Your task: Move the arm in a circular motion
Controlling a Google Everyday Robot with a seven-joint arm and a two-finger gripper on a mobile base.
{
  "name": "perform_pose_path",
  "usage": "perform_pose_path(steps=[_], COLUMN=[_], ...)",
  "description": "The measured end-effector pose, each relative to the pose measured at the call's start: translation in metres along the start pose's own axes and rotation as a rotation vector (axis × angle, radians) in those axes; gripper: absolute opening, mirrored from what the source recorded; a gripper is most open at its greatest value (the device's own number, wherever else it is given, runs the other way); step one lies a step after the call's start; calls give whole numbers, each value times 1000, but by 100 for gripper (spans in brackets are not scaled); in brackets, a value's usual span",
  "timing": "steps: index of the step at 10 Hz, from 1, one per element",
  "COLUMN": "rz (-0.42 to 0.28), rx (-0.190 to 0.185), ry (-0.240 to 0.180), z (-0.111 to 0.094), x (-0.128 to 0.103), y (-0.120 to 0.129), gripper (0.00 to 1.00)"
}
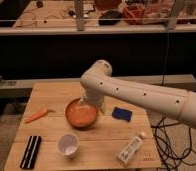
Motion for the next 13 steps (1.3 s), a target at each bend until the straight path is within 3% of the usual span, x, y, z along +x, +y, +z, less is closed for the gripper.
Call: perform_pose_path(steps=[3,6,9,13], rz=[74,184,251,277], rx=[31,16,-23,-68], ry=[26,51,53,40], z=[9,10,8,-4], x=[69,109,97,24], y=[45,97,129,166], gripper=[80,80,80,80])
